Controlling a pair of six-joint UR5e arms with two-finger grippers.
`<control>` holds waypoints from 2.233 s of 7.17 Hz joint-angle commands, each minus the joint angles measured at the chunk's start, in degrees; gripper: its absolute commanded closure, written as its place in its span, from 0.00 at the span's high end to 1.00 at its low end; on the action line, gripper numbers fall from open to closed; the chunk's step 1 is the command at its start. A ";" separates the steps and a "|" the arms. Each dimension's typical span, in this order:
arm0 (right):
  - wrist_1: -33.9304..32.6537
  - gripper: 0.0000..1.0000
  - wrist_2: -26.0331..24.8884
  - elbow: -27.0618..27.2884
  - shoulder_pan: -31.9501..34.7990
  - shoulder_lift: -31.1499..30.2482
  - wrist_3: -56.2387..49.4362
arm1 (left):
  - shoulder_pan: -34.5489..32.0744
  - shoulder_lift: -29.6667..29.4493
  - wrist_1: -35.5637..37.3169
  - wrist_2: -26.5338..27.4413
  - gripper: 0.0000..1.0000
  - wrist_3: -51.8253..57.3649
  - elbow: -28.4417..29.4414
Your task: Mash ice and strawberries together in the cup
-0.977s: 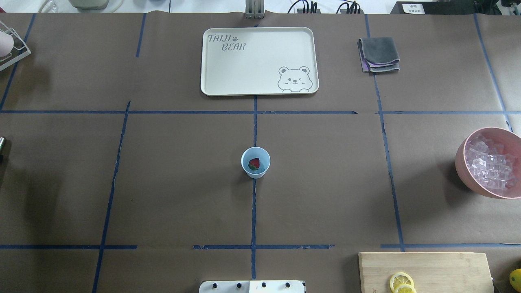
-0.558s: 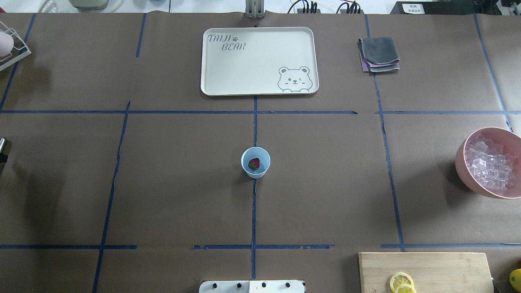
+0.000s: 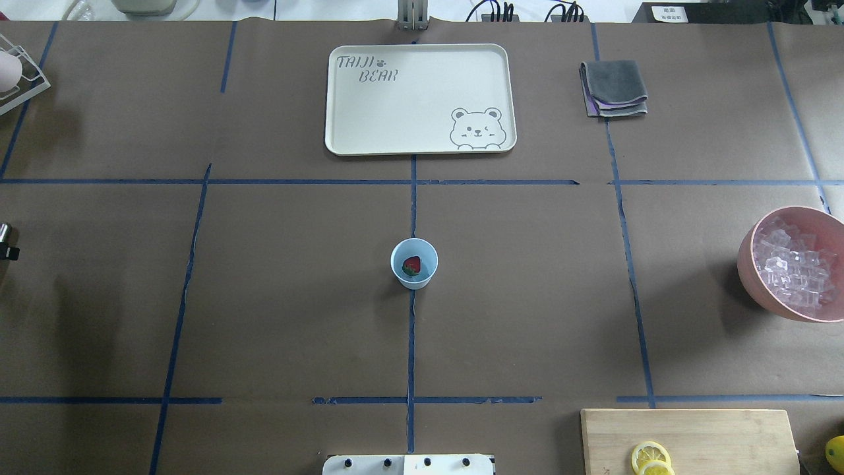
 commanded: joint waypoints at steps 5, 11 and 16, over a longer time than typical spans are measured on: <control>-0.09 0.99 0.09 -0.38 0.08 0.13 0.00 | -20.12 -0.92 49.78 -5.56 1.00 41.21 -19.28; -0.44 0.99 1.42 -2.04 0.08 -0.74 0.09 | -29.98 -1.63 50.39 -12.59 1.00 43.31 -9.54; -0.26 0.99 2.65 -2.84 0.08 -1.10 0.00 | -29.28 -4.87 54.85 -12.33 1.00 45.41 -9.18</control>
